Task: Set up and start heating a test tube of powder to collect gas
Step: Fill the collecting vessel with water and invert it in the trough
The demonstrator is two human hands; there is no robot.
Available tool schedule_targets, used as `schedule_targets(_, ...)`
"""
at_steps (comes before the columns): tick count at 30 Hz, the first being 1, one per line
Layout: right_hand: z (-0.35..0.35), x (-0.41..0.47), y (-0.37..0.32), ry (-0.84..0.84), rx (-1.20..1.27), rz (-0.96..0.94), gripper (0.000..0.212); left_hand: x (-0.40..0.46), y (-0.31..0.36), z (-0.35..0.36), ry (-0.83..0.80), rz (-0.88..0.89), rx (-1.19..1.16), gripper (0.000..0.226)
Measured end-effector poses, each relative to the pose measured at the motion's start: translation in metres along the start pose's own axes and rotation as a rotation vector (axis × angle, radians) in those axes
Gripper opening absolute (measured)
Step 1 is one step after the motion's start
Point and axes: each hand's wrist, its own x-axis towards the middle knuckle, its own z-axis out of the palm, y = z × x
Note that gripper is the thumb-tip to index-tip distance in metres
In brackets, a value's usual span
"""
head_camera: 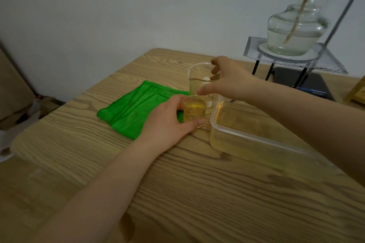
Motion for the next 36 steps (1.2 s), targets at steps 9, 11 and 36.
schedule_targets(9,-0.004,-0.004,-0.003,-0.017,-0.084,0.039,0.097,-0.002,0.002,-0.003,0.008,-0.007,-0.013,0.063)
schedule_targets(11,-0.006,-0.008,-0.003,-0.016,-0.074,0.05,0.1,-0.002,0.004,-0.003,0.005,-0.01,-0.013,0.063)
schedule_targets(36,-0.029,-0.05,0.01,-0.054,-0.238,0.006,0.054,-0.003,0.025,-0.017,0.049,-0.007,-0.035,0.06)
